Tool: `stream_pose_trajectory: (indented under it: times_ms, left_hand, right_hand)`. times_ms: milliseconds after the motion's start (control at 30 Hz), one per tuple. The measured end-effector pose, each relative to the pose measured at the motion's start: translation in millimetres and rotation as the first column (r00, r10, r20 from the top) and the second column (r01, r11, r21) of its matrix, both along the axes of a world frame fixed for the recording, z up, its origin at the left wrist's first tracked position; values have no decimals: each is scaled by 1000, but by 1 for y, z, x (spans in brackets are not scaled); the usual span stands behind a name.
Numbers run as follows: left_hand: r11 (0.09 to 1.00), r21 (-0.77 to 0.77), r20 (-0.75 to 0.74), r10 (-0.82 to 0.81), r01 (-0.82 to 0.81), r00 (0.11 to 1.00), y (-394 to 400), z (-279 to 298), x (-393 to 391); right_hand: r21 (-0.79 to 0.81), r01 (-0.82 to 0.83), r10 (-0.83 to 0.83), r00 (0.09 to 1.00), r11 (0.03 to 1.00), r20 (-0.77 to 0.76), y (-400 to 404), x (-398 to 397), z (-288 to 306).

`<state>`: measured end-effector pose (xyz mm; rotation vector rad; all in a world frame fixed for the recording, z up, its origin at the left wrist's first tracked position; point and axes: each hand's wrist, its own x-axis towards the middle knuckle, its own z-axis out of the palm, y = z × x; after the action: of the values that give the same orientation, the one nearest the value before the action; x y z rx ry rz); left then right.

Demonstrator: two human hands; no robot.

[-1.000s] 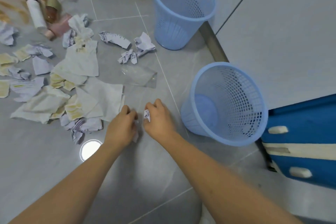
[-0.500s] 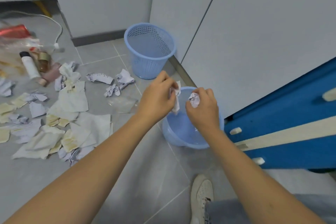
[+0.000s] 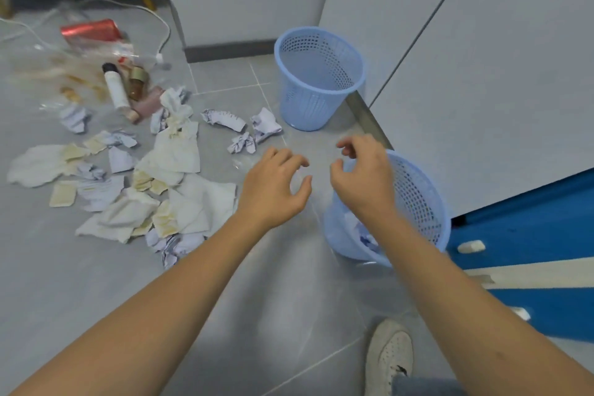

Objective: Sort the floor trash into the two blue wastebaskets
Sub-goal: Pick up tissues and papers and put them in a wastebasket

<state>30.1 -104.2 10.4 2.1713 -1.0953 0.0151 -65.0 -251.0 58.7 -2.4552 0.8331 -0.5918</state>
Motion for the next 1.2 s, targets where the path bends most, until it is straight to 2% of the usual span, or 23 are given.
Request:
stream_pose_trajectory:
  times_ms: [100, 200, 333, 433, 533, 600, 700, 767, 867, 933, 1033, 1200]
  left_hand:
    - [987, 60, -27, 154, -152, 988, 57, -38, 19]
    - [943, 184, -89, 297, -277, 951, 116, -81, 23]
    - [852, 292, -102, 479, -434, 872, 191, -125, 21]
    - [794, 349, -90, 556, -497, 826, 231, -150, 6]
    - [771, 399, -91, 572, -496, 815, 258, -169, -12]
    - [759, 438, -117, 579, -481, 807, 270, -178, -16]
    - [757, 469, -161, 580, -455, 799, 276, -185, -9]
    - [774, 432, -184, 579, -463, 795, 269, -184, -2]
    - [819, 342, -208, 544, -461, 813, 249, -179, 7]
    - [845, 314, -192, 502, -432, 843, 237, -179, 10]
    - [857, 350, -160, 452, -377, 878, 230, -183, 8]
    - [852, 337, -230, 487, -401, 842, 230, -189, 6]
  right_hand:
    - [42, -171, 171, 985, 984, -2, 44, 56, -28]
    - [104, -287, 297, 950, 952, -99, 88, 87, -67]
    - [170, -432, 463, 850, 886, -251, 144, 90, -122]
    - [252, -479, 541, 767, 841, -345, 185, 69, -162]
    - [308, -510, 596, 687, 803, -417, 216, 43, -197]
    - [273, -531, 595, 668, 802, -448, 229, 39, -214]
    - [142, -501, 499, 709, 854, -498, 239, 52, -224]
    - [46, -462, 423, 761, 885, -492, 241, 62, -226]
    - [11, -436, 391, 795, 900, -463, 235, 72, -228]
    - [33, -447, 414, 796, 894, -442, 228, 77, -229]
    - [38, -530, 499, 769, 847, -400, 218, 83, -229]
    - [6, -592, 538, 728, 806, -425, 206, 86, -235]
